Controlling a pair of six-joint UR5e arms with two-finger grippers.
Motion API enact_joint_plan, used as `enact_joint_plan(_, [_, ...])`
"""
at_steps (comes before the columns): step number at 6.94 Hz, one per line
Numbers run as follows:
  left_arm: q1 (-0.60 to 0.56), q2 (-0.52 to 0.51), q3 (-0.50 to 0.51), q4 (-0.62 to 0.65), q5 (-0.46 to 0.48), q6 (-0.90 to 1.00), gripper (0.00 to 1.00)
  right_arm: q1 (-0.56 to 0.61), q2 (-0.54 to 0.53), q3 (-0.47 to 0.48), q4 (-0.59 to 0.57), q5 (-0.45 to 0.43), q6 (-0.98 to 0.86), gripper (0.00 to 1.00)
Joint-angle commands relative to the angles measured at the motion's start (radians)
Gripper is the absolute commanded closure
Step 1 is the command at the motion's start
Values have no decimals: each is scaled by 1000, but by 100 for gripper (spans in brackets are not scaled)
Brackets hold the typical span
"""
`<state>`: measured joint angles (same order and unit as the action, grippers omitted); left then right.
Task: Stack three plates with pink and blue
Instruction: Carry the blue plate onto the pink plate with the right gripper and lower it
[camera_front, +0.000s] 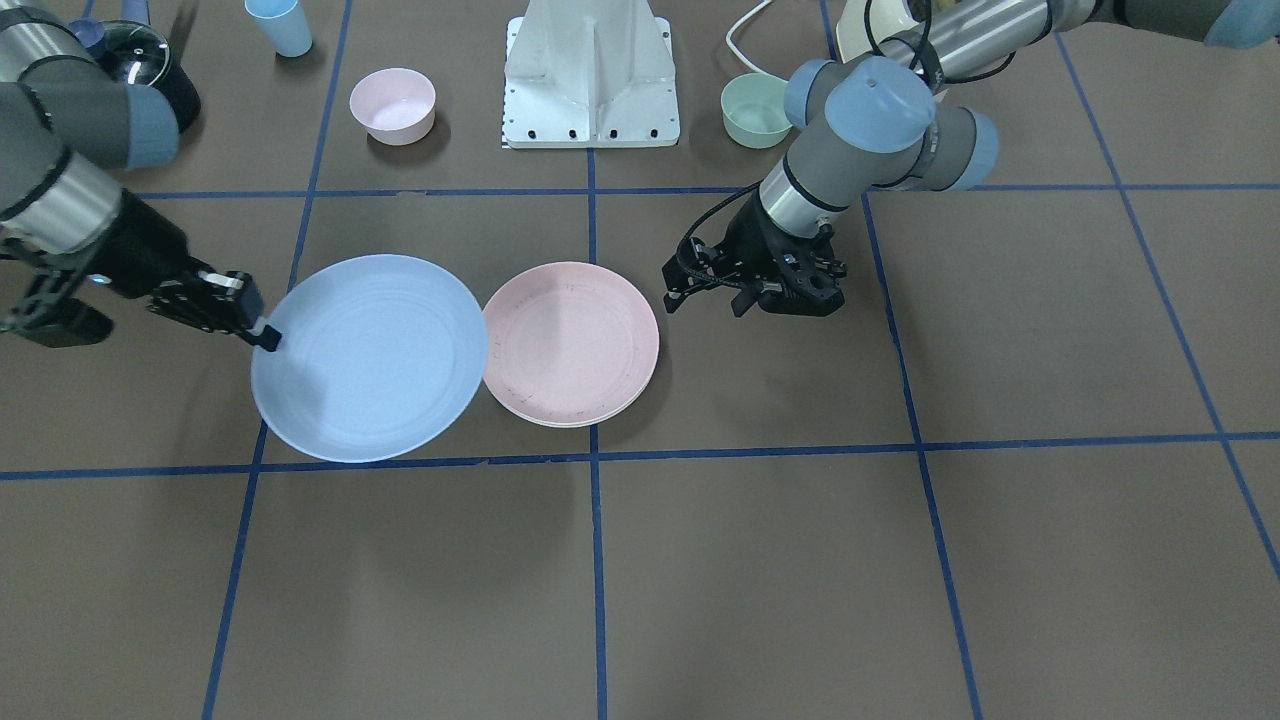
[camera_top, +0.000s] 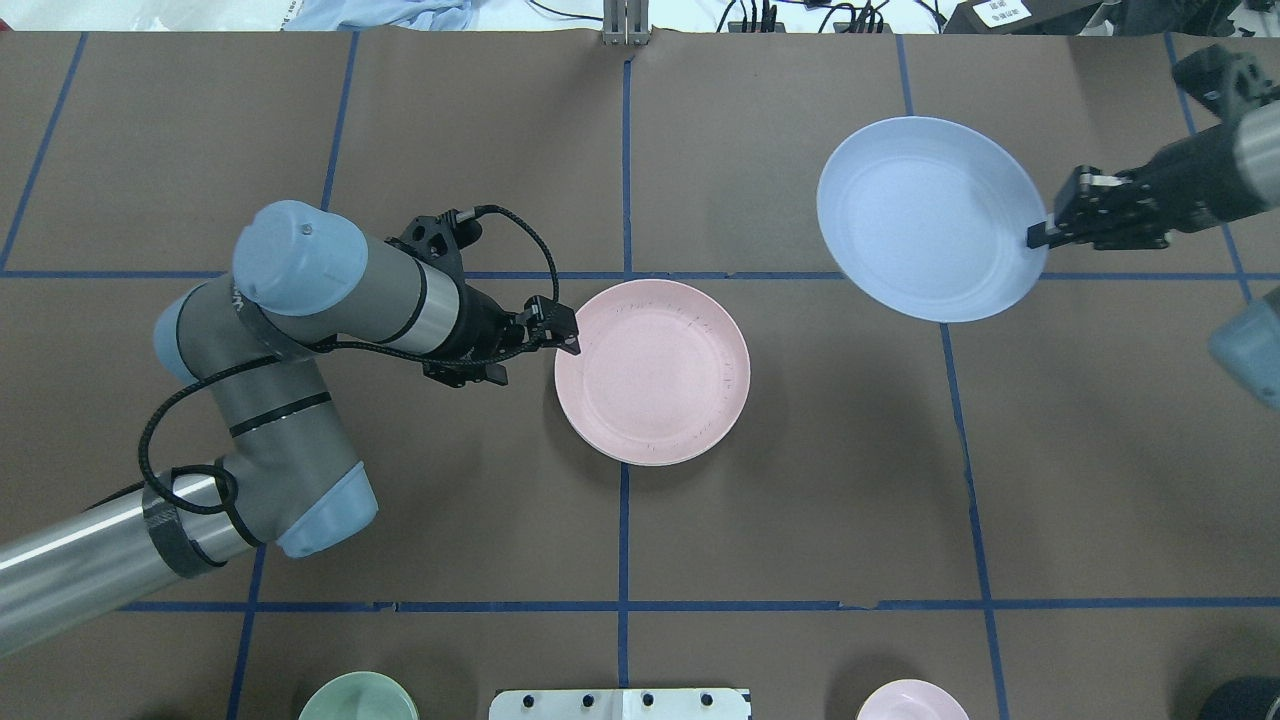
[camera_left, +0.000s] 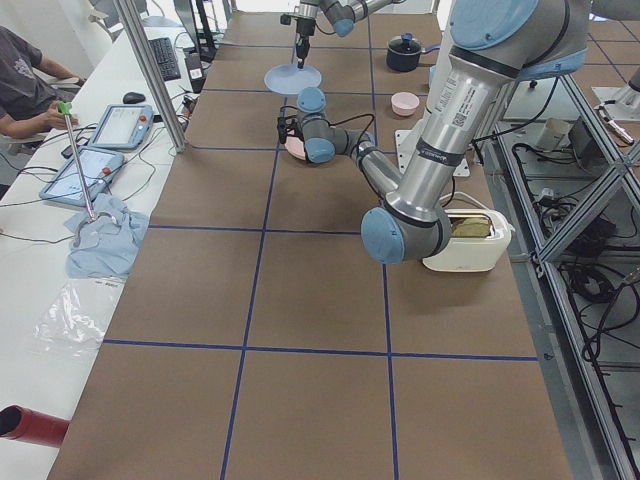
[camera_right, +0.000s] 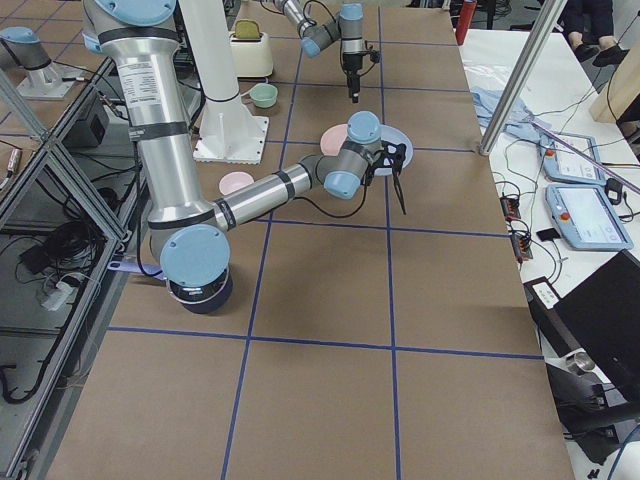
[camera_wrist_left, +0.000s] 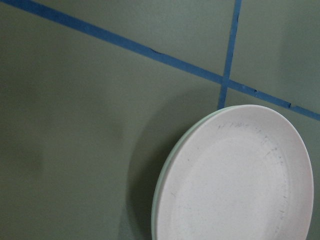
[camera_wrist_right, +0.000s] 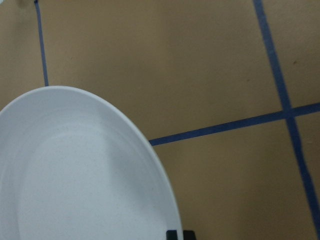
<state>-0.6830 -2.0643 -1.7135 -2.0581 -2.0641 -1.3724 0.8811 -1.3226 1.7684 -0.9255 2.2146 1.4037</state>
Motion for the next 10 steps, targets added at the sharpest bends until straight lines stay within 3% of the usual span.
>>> enact_joint_plan(1, [-58, 56, -130, 119, -5, 180, 0, -146, 151, -6, -175, -107, 40, 100])
enact_joint_plan(3, [-81, 69, -146, 122, -7, 203, 0, -221, 221, -38, -240, -165, 41, 100])
enact_joint_plan(8, [-84, 69, -146, 121, -5, 203, 0, -257, 223, -64, -254, -190, 40, 100])
enact_joint_plan(9, [-82, 70, -143, 121, -4, 205, 0, -263, 235, -70, -254, -197, 40, 38])
enact_joint_plan(10, [-84, 70, -143, 121, -4, 205, 0, -266, 235, -72, -251, -243, 40, 0])
